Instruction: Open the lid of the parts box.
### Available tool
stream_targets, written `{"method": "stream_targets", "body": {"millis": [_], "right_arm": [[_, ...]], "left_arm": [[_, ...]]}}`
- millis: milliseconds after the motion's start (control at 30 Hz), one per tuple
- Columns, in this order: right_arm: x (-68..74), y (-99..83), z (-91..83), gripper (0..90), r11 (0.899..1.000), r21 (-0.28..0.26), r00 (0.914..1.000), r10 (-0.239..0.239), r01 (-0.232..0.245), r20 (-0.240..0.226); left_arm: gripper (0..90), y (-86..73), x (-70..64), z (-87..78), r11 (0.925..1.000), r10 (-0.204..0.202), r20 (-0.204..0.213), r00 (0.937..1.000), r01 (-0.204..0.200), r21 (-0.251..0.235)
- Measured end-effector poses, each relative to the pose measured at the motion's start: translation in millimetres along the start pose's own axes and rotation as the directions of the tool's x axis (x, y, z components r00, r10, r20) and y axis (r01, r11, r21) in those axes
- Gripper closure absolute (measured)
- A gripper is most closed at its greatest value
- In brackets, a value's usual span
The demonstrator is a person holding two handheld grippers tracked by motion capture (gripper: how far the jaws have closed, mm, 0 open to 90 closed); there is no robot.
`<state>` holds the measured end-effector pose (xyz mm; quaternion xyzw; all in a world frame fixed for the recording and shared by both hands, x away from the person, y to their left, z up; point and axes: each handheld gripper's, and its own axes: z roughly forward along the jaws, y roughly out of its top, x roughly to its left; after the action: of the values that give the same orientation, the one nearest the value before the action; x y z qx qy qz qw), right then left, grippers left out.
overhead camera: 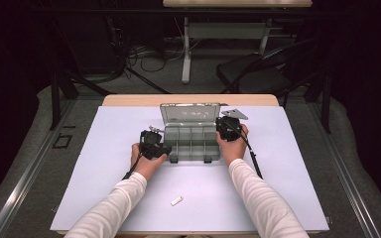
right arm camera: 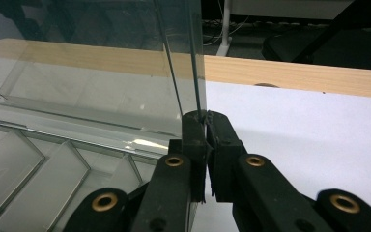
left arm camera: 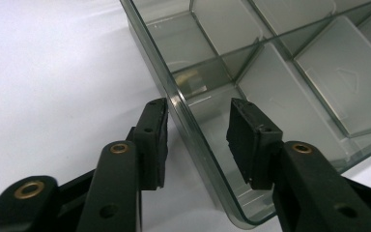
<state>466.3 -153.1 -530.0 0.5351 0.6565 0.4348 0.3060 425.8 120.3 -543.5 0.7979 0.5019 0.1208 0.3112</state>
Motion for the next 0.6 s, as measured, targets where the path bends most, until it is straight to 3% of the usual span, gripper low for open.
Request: {"method": "stream_targets", "body": {"millis": [300, 600], "right_arm": [[0.0, 0.1, 0.1, 86.8, 1.000, 0.001, 1.0000, 0.005, -0.005, 0.001], [0.3, 0.5, -0.2, 86.8, 1.000, 0.006, 0.9999, 0.014, -0.014, 0.003]], "left_arm": [[68.3, -5.0, 1.9, 3.9, 1.0000, 0.005, -0.007, 1.0000, -0.004, 0.007], [68.9, -5.5, 2.3, 4.9, 1.0000, 0.006, -0.005, 1.0000, -0.006, 0.004]]}}
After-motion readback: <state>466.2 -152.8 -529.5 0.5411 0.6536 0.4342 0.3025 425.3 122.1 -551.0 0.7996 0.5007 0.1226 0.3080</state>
